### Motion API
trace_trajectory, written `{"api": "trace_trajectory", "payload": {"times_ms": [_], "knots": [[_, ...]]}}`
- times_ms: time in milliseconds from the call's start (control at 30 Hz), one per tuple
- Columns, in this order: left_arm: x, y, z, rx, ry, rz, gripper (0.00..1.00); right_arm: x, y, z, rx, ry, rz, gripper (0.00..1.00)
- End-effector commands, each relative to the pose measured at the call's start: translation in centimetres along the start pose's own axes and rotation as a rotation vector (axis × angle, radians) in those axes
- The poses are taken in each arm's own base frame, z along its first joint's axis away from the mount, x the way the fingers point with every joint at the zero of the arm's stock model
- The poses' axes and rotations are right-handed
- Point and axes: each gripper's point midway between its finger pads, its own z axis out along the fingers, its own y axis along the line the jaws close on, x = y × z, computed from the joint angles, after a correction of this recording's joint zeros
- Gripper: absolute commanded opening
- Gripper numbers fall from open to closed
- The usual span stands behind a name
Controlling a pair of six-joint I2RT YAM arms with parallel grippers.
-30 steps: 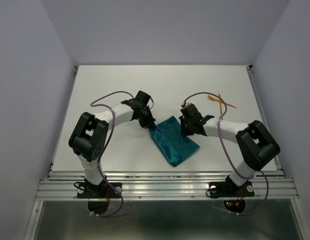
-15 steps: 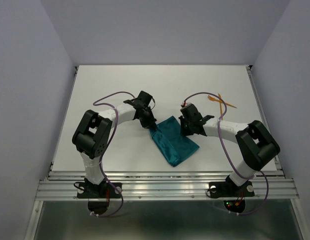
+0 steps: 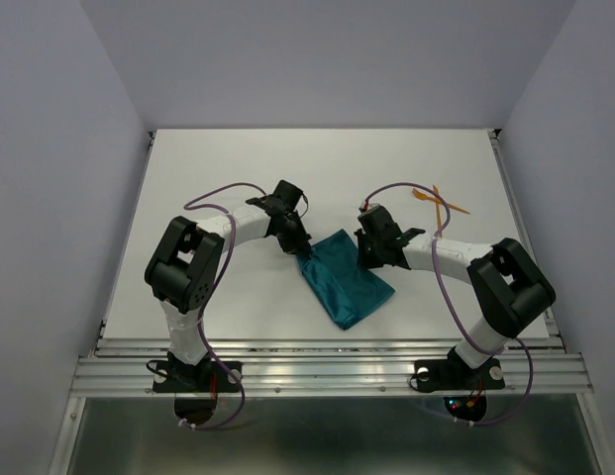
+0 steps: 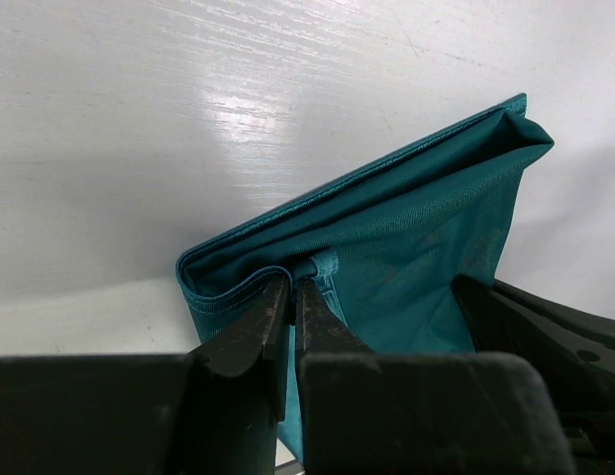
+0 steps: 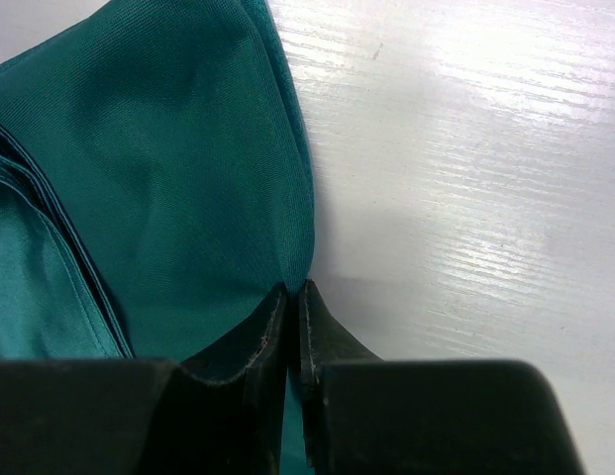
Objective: Fold the napkin into a case and place the utensils inside
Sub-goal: Fold the lower triangle-folded napkin at the center of the board.
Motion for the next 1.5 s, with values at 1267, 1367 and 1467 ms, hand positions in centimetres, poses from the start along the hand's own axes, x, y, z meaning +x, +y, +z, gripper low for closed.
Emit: {"api": "trace_trajectory", "payload": {"times_ms": [1267, 1367, 1467], "knots": [[-3.1, -1.3, -0.7, 0.05, -0.094, -0.141, 0.0, 1.6, 0.3, 0.3, -0.037, 0.038, 0.032, 0.15], [-3.0, -1.2, -0.6, 0.045, -0.094, -0.143, 0.0, 1.1, 0.5, -0.1, -0.044, 0.024, 0.034, 0.19], [-2.9, -1.0, -0.4, 0.039, -0.088, -0.143, 0.0, 0.2, 0.7, -1.1, -0.051, -0.005, 0.04, 0.29]]}}
